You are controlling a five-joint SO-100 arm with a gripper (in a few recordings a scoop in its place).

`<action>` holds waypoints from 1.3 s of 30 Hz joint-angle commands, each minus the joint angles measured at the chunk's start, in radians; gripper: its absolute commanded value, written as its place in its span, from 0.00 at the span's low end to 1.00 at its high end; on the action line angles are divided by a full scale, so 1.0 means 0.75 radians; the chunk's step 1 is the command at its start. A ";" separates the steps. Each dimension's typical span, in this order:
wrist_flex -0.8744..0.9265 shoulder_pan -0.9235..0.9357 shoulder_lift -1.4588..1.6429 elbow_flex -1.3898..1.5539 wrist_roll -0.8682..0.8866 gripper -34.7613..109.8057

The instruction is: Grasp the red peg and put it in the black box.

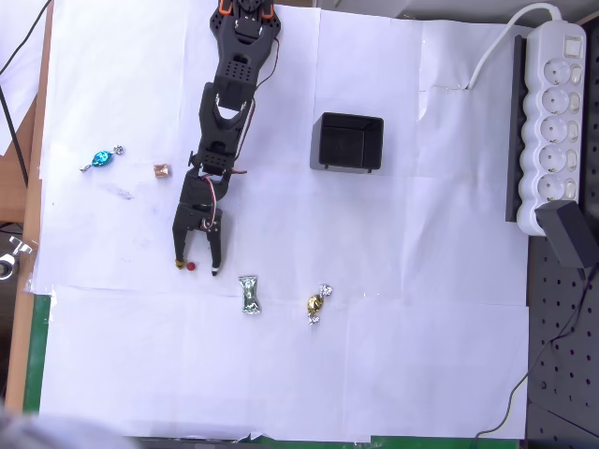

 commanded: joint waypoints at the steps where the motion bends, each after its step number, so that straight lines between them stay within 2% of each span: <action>1: -0.008 0.006 -0.025 0.016 -0.010 0.37; 17: -0.012 0.006 -0.014 0.020 -0.039 0.24; 26: -0.006 -0.002 -0.045 0.020 -0.059 0.24; 33: 0.335 0.006 -0.507 -0.331 0.014 0.24; 39: 1.019 -0.020 -1.037 -0.448 0.186 0.24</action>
